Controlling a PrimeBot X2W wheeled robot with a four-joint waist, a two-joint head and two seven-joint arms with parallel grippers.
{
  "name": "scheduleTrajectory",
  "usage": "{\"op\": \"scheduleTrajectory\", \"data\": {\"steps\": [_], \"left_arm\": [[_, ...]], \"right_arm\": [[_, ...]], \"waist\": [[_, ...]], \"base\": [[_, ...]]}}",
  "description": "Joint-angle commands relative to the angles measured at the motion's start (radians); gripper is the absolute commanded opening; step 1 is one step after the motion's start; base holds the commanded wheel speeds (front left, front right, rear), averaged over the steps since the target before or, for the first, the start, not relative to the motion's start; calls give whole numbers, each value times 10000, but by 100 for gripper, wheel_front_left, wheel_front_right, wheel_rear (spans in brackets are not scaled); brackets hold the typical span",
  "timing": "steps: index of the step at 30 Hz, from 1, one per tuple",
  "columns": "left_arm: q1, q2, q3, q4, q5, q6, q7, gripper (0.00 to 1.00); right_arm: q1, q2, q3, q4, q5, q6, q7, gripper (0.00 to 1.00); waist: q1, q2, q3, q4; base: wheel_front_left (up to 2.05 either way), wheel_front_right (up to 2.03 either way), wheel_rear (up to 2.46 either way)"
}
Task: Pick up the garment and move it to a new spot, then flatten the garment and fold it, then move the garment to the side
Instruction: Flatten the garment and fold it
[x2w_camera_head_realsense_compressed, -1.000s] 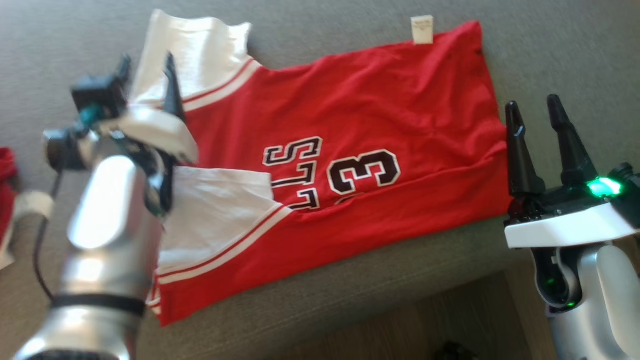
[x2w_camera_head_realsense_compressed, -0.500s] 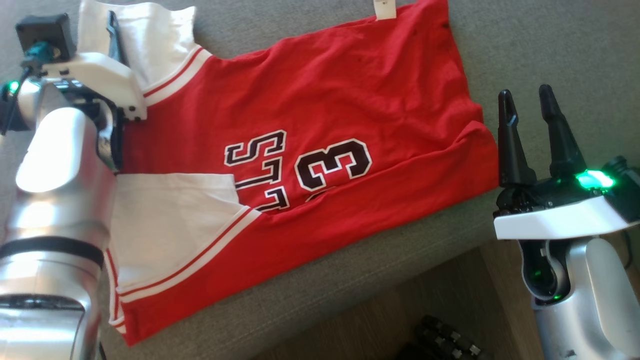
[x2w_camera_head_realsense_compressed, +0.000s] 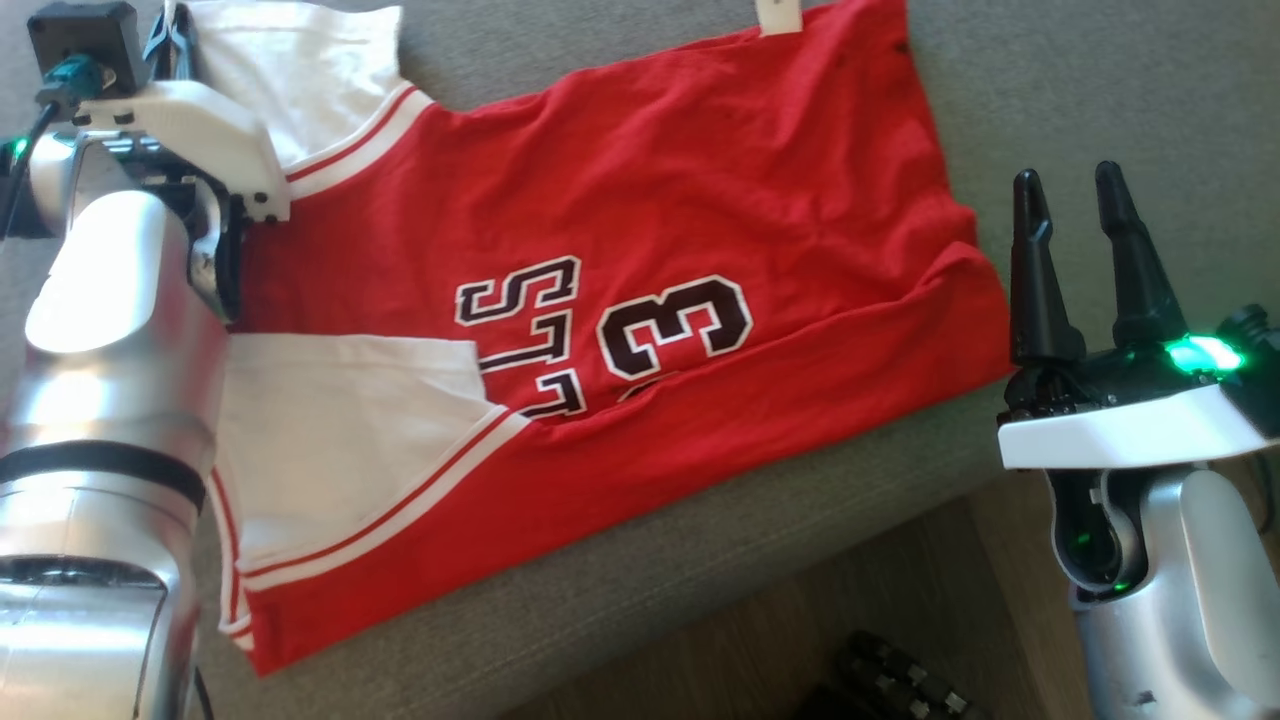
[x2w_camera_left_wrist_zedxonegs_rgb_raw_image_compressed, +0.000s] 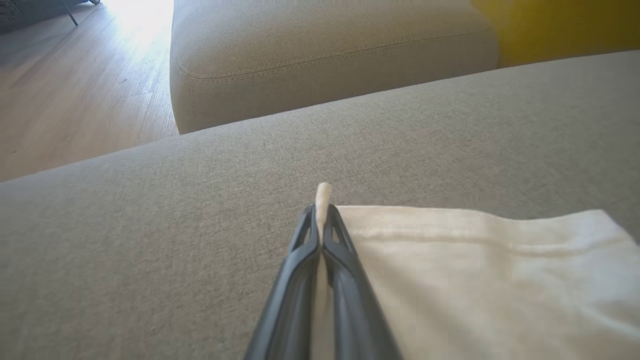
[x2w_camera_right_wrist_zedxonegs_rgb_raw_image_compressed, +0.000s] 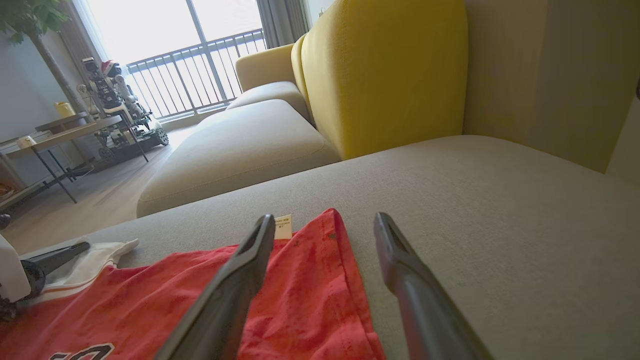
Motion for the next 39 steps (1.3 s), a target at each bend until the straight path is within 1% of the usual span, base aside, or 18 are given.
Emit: {"op": "scheduleTrajectory", "data": {"steps": [1, 3, 5, 8, 12, 16, 18, 19, 21, 25, 30, 39], "left_arm": [[-113, 291, 221, -406, -89, -36, -136, 0], [66, 174, 351, -1088, -207, -49, -167, 0], [444, 38, 521, -2204, -309, -89, -173, 0], [1352, -131, 677, -3927, -325, -203, -176, 0], [2559, -410, 733, -5599, -374, -445, -177, 0], [3456, -619, 784, -6954, -421, -540, -178, 0], [3805, -711, 771, -7521, -407, -541, -178, 0], [3805, -711, 771, -7521, -407, -541, -178, 0], [4098, -816, 691, -7946, -372, -538, -178, 0], [4488, -1016, 619, -8436, -487, -493, -179, 0], [4714, -1120, 632, -8731, -569, -457, -179, 0], [4731, -1178, 593, -8901, -497, -495, -179, 0]], "right_arm": [[-120, -28, 166, -261, -89, -4, -62, 100], [-221, -183, 190, -215, -141, -4, -62, 100], [-368, -370, 163, -51, -121, -4, -62, 100], [-834, -697, -108, 581, -312, -4, 148, 100], [-1773, -1358, 79, 1274, -336, -4, 742, 100], [-2839, -1719, 144, 2193, 333, -4, 1570, 100], [-3417, -1920, 269, 2778, 386, -4, 1973, 100], [-3417, -1920, 269, 2778, 386, -4, 1973, 100], [-3916, -2126, 471, 3447, 415, -4, 2315, 100], [-4621, -2663, 801, 4831, 199, -4, 2642, 100], [-5158, -2974, 1124, 6305, 128, -4, 2791, 100], [-5967, -3287, 1887, 7721, 272, -4, 2415, 100]], "waist": [[0, 0, -42, 162], [0, 0, -98, 389], [0, 0, -160, 639], [0, 0, -292, 1019], [0, 0, -460, 1610], [0, 0, -513, 2049], [0, 0, -472, 2253], [0, 0, -472, 2253], [0, 0, -439, 2456], [0, 0, -337, 2806], [0, 0, -210, 2940], [0, 0, 16, 2930]], "base": [[0, 0, 0], [0, 0, 0], [0, 0, 0], [0, 0, 0], [0, 0, 0], [0, 0, 0], [0, 0, 0], [0, 0, 0], [0, 0, 0], [0, 0, 0], [0, 0, 0], [0, 0, 0]]}}
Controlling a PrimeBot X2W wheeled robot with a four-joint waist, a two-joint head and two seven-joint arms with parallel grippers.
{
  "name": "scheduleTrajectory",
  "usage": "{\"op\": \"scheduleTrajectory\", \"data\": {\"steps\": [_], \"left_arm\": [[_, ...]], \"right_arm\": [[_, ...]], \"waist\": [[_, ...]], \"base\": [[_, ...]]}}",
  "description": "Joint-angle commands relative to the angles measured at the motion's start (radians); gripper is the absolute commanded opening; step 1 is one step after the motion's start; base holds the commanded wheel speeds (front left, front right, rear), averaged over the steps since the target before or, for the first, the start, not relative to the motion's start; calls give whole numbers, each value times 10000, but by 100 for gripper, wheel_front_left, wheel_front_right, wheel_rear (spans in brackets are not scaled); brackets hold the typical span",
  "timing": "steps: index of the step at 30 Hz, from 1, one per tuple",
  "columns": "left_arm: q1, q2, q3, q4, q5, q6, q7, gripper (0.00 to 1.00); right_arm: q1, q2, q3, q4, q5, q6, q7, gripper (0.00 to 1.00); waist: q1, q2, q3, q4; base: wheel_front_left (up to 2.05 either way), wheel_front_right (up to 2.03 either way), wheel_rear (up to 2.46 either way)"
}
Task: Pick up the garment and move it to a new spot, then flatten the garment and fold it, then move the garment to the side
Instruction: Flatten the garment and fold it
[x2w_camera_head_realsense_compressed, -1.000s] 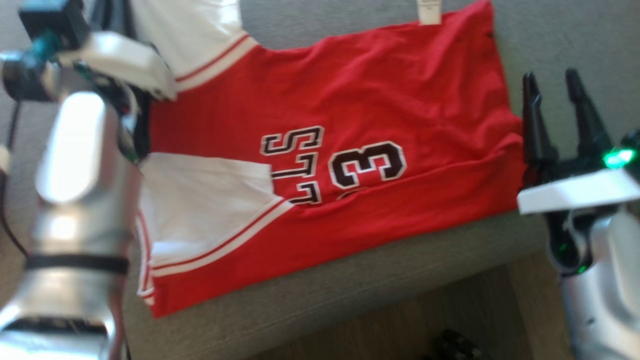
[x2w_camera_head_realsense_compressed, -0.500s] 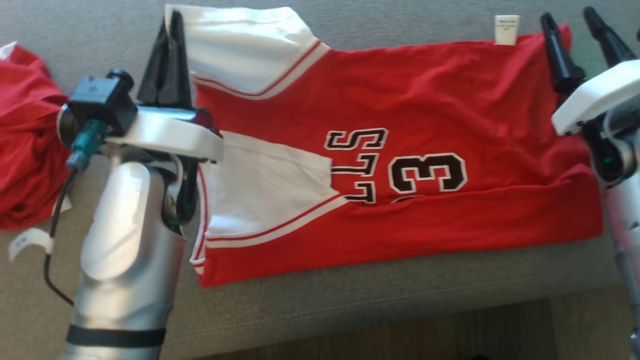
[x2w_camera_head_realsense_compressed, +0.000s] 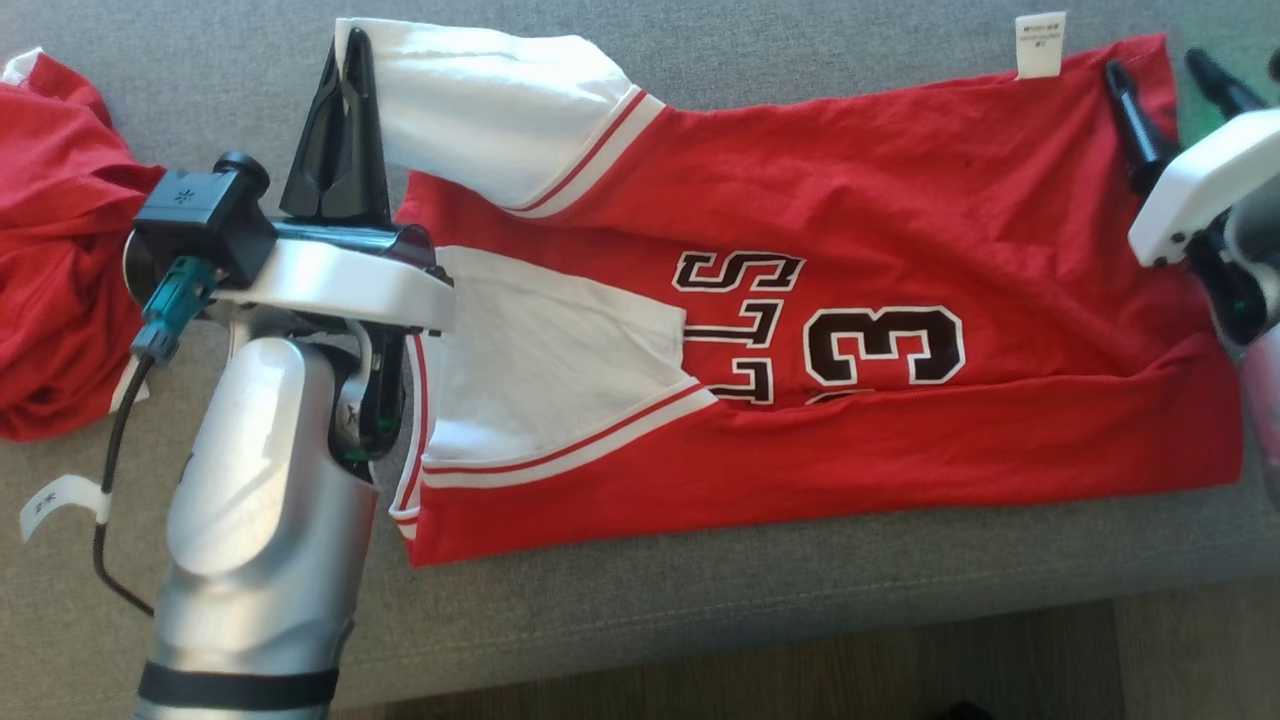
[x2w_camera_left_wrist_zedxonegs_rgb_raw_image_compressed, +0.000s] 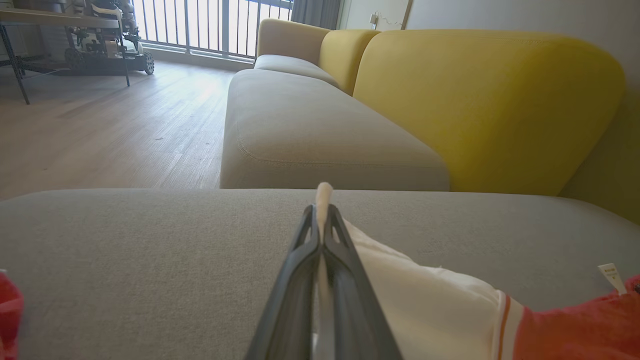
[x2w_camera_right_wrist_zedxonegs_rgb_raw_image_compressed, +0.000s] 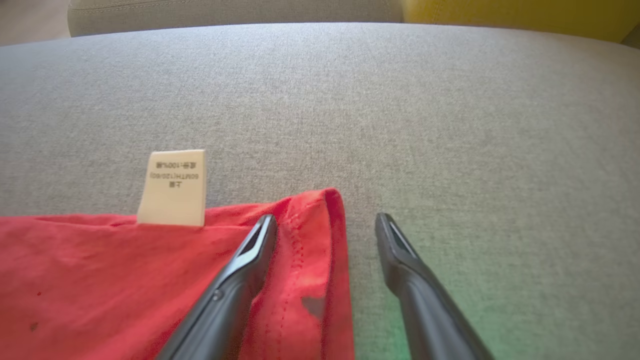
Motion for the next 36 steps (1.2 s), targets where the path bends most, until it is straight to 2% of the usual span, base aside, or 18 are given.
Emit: {"op": "scheduleTrajectory", "data": {"steps": [1, 14, 15, 16, 17, 23, 31, 36], "left_arm": [[-98, 151, 249, -361, 57, 5, -56, 0], [-332, 120, 104, -225, 125, -50, -57, 0], [-350, 116, 93, -210, 121, -48, -57, 0], [-366, 113, 90, -197, 116, -46, -57, 0], [-380, 111, 92, -185, 113, -42, -57, 0], [-407, 110, 213, -114, 110, 18, -57, 0], [-352, 107, 396, 90, 96, 76, -57, 0], [-250, 98, 437, 242, 85, 52, -57, 0]], "right_arm": [[-164, -199, 212, -96, 23, -2, -118, 100], [-1062, -721, 1820, 1071, 568, -2, -549, 100], [-1084, -737, 1954, 1129, 680, -2, -510, 90], [-1089, -767, 2137, 1141, 778, -2, -493, 4], [-1078, -824, 2354, 1121, 857, -2, -504, 0], [-1089, -1197, 3067, 1262, 1429, -2, -773, 0], [-1194, -1311, 3217, 1685, 1471, -2, -1790, 0], [-961, -1265, 3322, 1546, 1483, -2, -2324, 0]], "waist": [[0, 0, 33, -3], [0, 0, 238, 190], [0, 0, 243, 209], [0, 0, 245, 227], [0, 0, 244, 240], [0, 0, 183, 246], [0, 0, -118, 139], [0, 0, -436, 38]], "base": [[0, 0, 0], [0, 0, 0], [0, 0, 0], [0, 0, 0], [0, 0, 0], [0, 0, 0], [0, 0, 0], [0, 0, 0]]}}
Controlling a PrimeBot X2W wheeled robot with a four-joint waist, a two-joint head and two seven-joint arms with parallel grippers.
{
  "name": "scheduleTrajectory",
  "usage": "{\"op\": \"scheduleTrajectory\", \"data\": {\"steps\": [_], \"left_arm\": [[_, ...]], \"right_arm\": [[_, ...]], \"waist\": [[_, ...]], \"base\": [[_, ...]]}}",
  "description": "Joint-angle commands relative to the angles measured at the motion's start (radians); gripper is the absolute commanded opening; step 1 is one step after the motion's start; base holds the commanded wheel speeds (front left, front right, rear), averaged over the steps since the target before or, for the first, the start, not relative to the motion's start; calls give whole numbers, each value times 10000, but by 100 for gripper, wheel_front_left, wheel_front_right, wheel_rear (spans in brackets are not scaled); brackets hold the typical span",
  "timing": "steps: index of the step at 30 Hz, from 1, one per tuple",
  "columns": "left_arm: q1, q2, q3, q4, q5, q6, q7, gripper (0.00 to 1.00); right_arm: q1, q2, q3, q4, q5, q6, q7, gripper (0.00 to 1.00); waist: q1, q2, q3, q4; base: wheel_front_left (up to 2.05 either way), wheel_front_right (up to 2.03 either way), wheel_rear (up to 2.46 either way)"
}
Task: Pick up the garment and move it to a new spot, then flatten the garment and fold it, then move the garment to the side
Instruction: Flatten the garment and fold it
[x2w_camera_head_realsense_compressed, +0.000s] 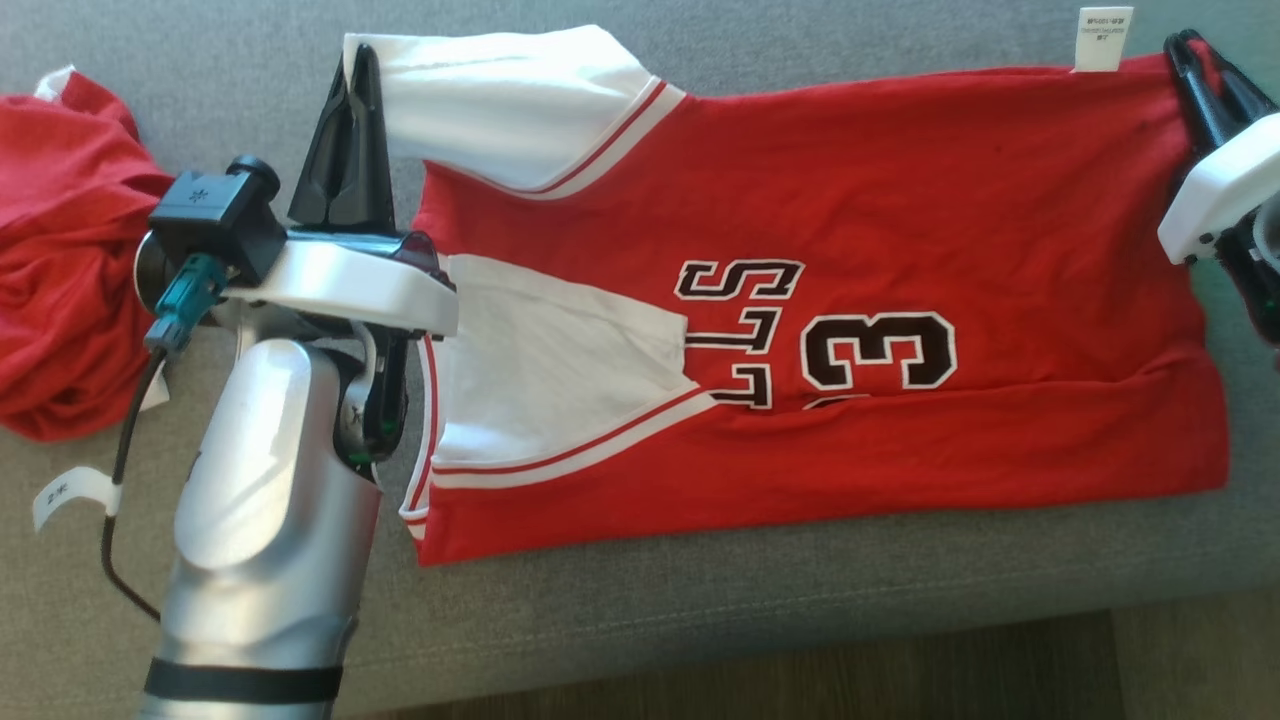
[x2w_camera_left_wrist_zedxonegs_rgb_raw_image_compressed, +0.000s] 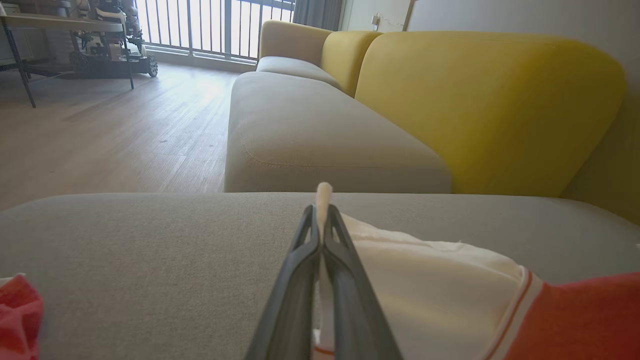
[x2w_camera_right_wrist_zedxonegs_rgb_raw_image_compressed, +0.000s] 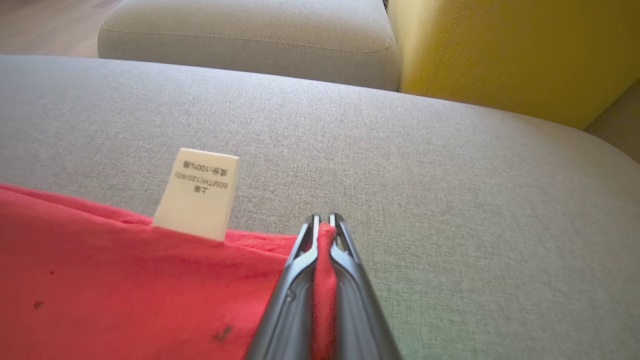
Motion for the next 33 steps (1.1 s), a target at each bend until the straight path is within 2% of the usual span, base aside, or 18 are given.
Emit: {"op": "scheduleTrajectory", "data": {"steps": [1, 8, 16, 23, 33], "left_arm": [[-99, 172, 390, -283, 37, 39, -57, 0], [399, 248, 404, -178, 21, -69, -57, 0], [1364, 670, 86, -276, 316, -129, 2, 0], [2203, 1146, -211, -951, 388, -390, 493, 0], [3357, 1795, -374, -2085, 356, -534, 1347, 0]], "right_arm": [[322, -211, 45, -289, 54, -4, -183, 0], [1055, -392, -398, -1049, 62, -4, -334, 0], [2408, -664, -1042, -2307, -159, -4, -340, 0], [3561, -785, -1526, -3138, -289, -4, -314, 0], [5274, -1051, -2062, -4445, -292, -4, 649, 0]], "waist": [[0, 0, -169, -59], [0, 0, -760, -183], [0, 0, -1430, -197], [0, 0, -1774, -79], [0, 0, -2049, 84]], "base": [[0, 0, 0], [0, 0, 0], [0, 0, 0], [0, 0, 0], [0, 0, 0]]}}
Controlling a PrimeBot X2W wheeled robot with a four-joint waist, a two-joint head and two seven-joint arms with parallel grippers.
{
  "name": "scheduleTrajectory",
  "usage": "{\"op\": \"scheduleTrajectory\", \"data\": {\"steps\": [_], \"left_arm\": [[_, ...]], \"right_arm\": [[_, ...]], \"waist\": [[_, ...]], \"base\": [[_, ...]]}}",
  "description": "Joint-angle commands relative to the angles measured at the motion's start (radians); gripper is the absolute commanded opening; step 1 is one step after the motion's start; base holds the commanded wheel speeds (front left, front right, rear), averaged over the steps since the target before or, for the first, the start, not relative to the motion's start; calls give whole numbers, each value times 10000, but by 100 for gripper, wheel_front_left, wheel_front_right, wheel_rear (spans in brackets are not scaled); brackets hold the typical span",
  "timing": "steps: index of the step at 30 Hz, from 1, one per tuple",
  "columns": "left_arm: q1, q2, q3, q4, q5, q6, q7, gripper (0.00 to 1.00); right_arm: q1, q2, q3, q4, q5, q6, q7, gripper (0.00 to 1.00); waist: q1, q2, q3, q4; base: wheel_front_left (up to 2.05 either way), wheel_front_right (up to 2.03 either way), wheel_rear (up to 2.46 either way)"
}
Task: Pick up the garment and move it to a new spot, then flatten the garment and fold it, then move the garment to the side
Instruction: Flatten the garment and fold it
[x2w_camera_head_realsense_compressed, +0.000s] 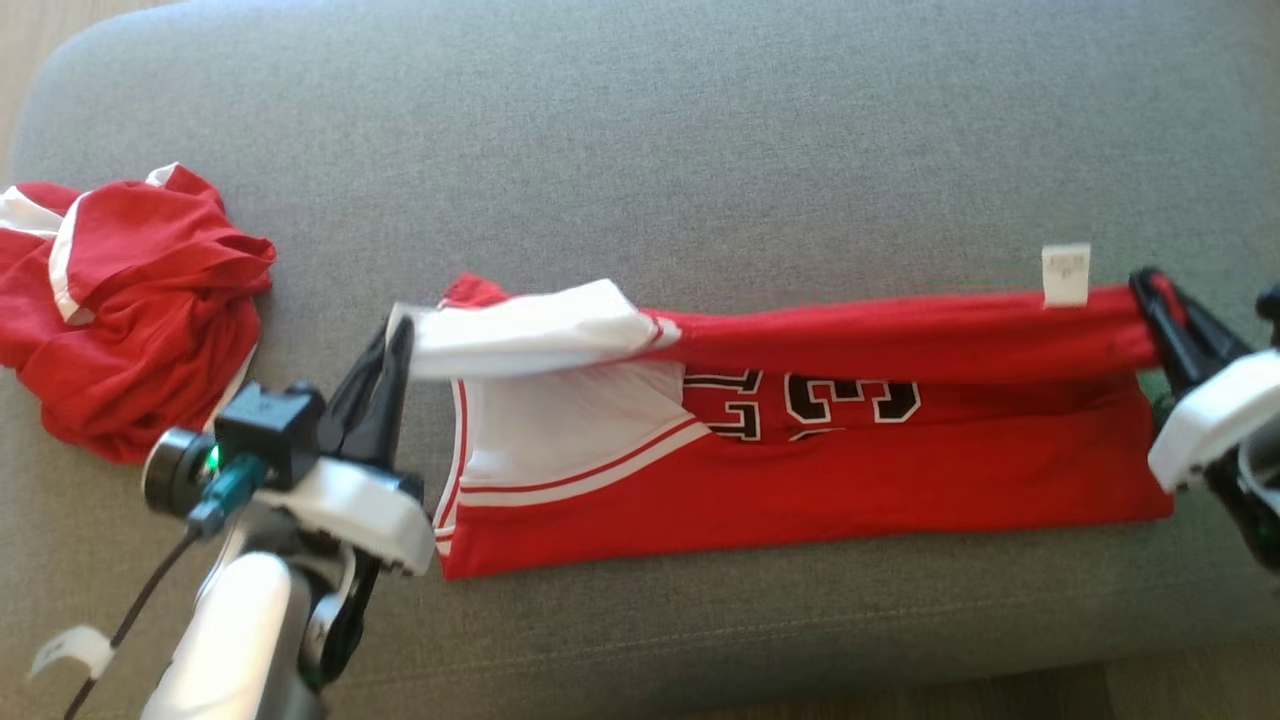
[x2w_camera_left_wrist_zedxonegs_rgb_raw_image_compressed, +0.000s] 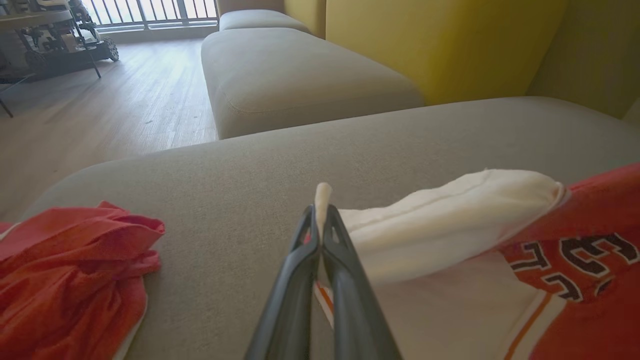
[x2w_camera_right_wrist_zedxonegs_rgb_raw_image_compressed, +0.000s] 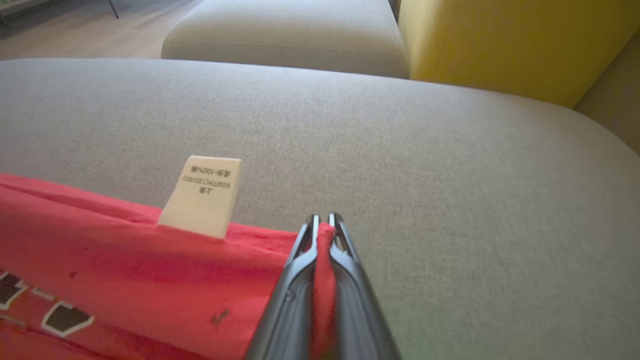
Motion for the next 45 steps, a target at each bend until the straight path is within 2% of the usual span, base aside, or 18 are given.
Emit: {"op": "scheduleTrajectory", "data": {"steps": [1, 9, 18, 19, 20, 21, 22, 23, 27, 31, 34, 39, 43, 45], "left_arm": [[-166, 298, 326, -393, -46, -17, 17, 0], [838, 894, -318, -1017, -148, -451, 1224, 0], [1362, 1255, -699, -1433, -643, -692, 1764, 0], [1395, 1265, -758, -1427, -704, -711, 1814, 0], [1432, 1273, -817, -1406, -773, -726, 1905, 23], [1468, 1299, -893, -1401, -813, -741, 2021, 49], [1510, 1327, -943, -1424, -865, -753, 2103, 87], [1562, 1348, -934, -1443, -958, -760, 2152, 100], [1729, 1497, -645, -1617, -1251, -684, 2155, 100], [1541, 1456, -174, -1831, -1267, -298, 1610, 100], [1304, 1018, 130, -2074, -1475, -15, 871, 100], [845, -75, 791, -2103, -2148, 423, -747, 100], [680, -758, 1165, -2083, -2268, 726, -1341, 100], [689, -915, 1284, -2088, -2341, 784, -1402, 100]], "right_arm": [[122, -416, -42, -279, -61, -4, 37, 0], [1212, -577, -649, -1550, -258, -4, 1093, 0], [2414, -798, -1396, -2838, -220, -4, 2304, 0], [2547, -778, -1509, -2921, -173, -4, 2492, 24], [2681, -732, -1681, -2947, -106, -4, 2751, 100], [2809, -693, -1856, -2995, -103, -4, 3020, 100], [2925, -651, -1977, -3116, -113, -4, 3274, 100], [3014, -567, -2102, -3291, -42, -4, 3486, 100], [3171, -298, -2811, -4073, -202, -4, 3851, 100], [3203, 157, -3494, -4631, -836, -4, 3760, 100], [3102, 760, -3812, -5126, -1178, -4, 3227, 100], [2882, 1932, -4364, -5745, -1526, -4, 1781, 100], [2998, 2866, -4586, -6172, -1706, -4, 587, 100], [3066, 3053, -4574, -6280, -1795, -4, 337, 100]], "waist": [[0, 0, -14, 7], [0, 0, -125, 4], [0, 0, -137, 61], [0, 0, -143, 64], [0, 0, -152, 69], [0, 0, -164, 74], [0, 0, -173, 67], [0, 0, -179, 53], [0, 0, -240, 6], [0, 0, -338, 41], [0, 0, -446, 70], [0, 0, -614, 137], [0, 0, -769, 169], [0, 0, -796, 168]], "base": [[0, 0, 0], [0, 0, 0], [0, 0, 0], [0, 0, 0], [0, 0, 0], [0, 0, 0], [0, 0, 0], [0, 0, 0], [0, 0, 0], [0, 0, 0], [0, 0, 0], [0, 0, 0], [0, 0, 0], [0, 0, 0]]}}
